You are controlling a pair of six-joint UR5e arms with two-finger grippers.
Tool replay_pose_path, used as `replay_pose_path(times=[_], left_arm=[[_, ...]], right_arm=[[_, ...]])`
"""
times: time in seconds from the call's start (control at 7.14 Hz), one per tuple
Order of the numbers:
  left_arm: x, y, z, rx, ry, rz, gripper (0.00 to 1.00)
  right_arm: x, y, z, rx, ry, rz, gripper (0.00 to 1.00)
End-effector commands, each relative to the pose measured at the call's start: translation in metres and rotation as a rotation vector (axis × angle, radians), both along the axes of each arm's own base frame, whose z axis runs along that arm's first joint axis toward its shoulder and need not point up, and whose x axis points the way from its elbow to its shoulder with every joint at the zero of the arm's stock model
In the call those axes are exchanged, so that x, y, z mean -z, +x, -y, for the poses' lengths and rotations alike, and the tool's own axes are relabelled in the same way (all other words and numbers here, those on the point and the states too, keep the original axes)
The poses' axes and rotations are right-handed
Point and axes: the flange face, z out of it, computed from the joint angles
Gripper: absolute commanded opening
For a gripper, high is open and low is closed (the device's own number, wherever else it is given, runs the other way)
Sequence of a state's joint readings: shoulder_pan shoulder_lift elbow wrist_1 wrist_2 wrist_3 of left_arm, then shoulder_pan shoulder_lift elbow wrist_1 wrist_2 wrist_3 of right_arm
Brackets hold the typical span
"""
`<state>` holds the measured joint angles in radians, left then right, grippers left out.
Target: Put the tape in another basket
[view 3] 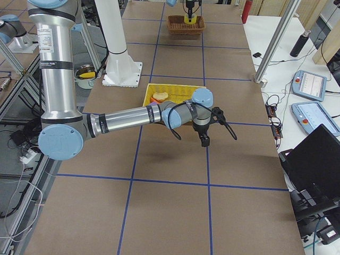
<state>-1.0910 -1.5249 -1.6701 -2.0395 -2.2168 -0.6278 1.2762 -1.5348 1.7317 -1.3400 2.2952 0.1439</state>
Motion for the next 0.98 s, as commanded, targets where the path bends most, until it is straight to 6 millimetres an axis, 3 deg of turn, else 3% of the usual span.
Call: replay_pose_path(times=[0.0, 0.42, 0.56, 0.7, 0.84], left_arm=[[0.000, 0.019, -0.005, -0.035, 0.005, 0.002, 0.00], [-0.008, 0.019, -0.005, -0.037, -0.006, 0.011, 0.00], [-0.009, 0.019, -0.005, -0.037, -0.008, 0.012, 0.16], [-0.011, 0.019, -0.005, -0.037, -0.010, 0.014, 0.43], [-0.011, 0.019, -0.005, -0.037, -0.010, 0.014, 0.59]], right_arm=[[0.001, 0.000, 0.000, -0.004, -0.003, 0.002, 1.00], [0.003, -0.003, 0.002, -0.003, -0.008, 0.009, 1.00], [0.002, -0.005, 0.002, 0.001, -0.009, 0.008, 1.00], [0.002, -0.005, 0.002, 0.001, -0.011, 0.008, 1.00], [0.002, -0.005, 0.002, 0.001, -0.012, 0.008, 1.00]])
